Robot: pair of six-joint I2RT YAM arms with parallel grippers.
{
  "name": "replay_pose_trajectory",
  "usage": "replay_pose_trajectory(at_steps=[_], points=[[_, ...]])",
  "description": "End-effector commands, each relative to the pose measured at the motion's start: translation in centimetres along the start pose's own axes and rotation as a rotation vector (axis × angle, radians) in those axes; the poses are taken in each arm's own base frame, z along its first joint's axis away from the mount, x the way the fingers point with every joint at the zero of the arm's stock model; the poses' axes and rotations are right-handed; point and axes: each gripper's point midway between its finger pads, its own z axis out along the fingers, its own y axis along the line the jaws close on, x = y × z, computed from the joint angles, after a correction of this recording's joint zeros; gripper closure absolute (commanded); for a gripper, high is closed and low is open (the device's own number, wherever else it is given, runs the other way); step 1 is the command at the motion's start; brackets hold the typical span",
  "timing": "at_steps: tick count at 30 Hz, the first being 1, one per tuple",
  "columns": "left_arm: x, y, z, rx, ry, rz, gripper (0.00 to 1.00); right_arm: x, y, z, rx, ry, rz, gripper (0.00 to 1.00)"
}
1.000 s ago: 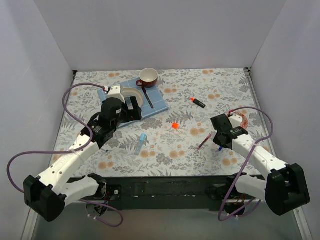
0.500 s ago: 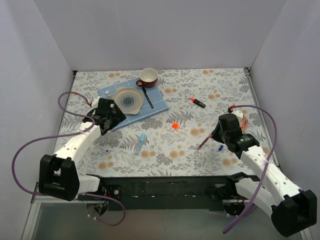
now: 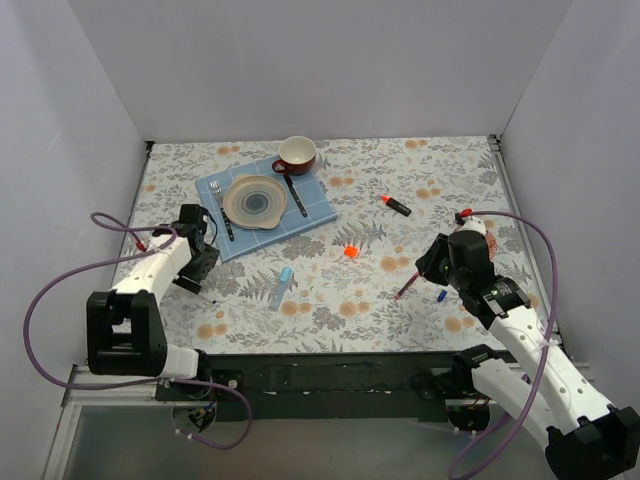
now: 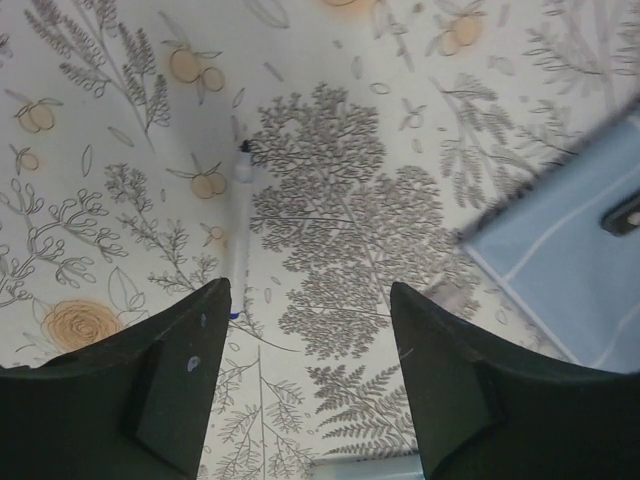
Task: Insert the pens into the pen caps
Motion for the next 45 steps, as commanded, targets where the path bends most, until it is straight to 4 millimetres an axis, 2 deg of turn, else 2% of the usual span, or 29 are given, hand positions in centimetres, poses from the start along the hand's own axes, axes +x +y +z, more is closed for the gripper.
replay_pose_trajectory(at_steps=[1,4,9,12,17,19,21,24,26,29,33,34,35,37,40,41,42,43,45], points=[[1.5,3.1,1.0,-0.18,0.048,-0.07,0.39,-0.9,1.4,-0.4,-0.083,-0.043,-0.004,0.69],[2.4,3.9,1.9,-0.217,0.068,-0.076,0.42,-0.6,1.3,-0.5,-0.085,-0.038,0.003,0.69],[3.2,4.0,3.1,-0.2,0.085,-0.057,0.47,-0.6,1.5,-0.9,-0.102,-0.043,0.01,0.7],[3.7,5.2,3.4,-0.233,0.085,-0.064,0.52,-0.8,1.6,-1.1,-0.103,-0.049,0.01,0.7],[4.1,6.2,3.8,-0.24,0.079,-0.076,0.75,-0.9,1.8,-1.5,-0.114,-0.048,0.025,0.7],[4.6,6.5,4.1,-0.229,0.085,-0.075,0.78,-0.8,2.1,-1.7,-0.127,-0.041,0.028,0.7],[5.1,6.8,4.1,-0.219,0.102,-0.077,0.9,-0.7,2.0,-1.7,-0.124,-0.038,0.029,0.7],[5.4,6.7,3.7,-0.177,0.116,-0.086,1.0,-0.8,1.7,-1.8,-0.109,-0.046,0.026,0.7],[5.4,6.9,3.6,-0.166,0.112,-0.088,1.0,-0.8,1.7,-1.9,-0.108,-0.047,0.026,0.7],[4.5,5.5,2.8,-0.088,0.089,-0.055,1.0,-1.1,2.3,-2.1,-0.134,-0.051,0.028,0.7],[3.5,1.4,0.1,0.108,0.032,0.086,1.0,-1.7,4.4,-2.6,-0.237,-0.044,0.008,0.67],[4.2,0.4,-0.9,0.171,0.023,0.2,1.0,-2.0,4.7,-2.7,-0.254,-0.055,-0.022,0.65],[4.2,-1.2,-2.2,0.237,0.005,0.239,1.0,-2.7,5.9,-3.0,-0.307,-0.071,-0.033,0.64],[5.2,-2.9,-4.7,0.35,-0.032,0.35,1.0,-3.0,7.5,-3.4,-0.383,-0.063,-0.058,0.51],[5.9,-4.8,-8.2,0.496,-0.035,0.387,1.0,-4.0,9.7,-4.0,-0.458,-0.039,-0.05,0.43],[6.4,-5.2,-9.1,0.55,-0.021,0.433,1.0,-4.1,10.3,-4.0,-0.483,-0.031,-0.044,0.43],[7.0,-6.4,-10.1,0.646,-0.012,0.46,1.0,-4.3,11.4,-3.9,-0.535,-0.022,-0.038,0.4],[9.3,-7.0,-12.0,0.774,0.094,0.524,1.0,-4.2,12.0,-4.0,-0.571,-0.014,-0.035,0.39],[11.3,-8.0,-14.9,1.004,0.152,0.608,1.0,-4.6,14.3,-4.5,-0.697,-0.013,-0.018,0.36]])
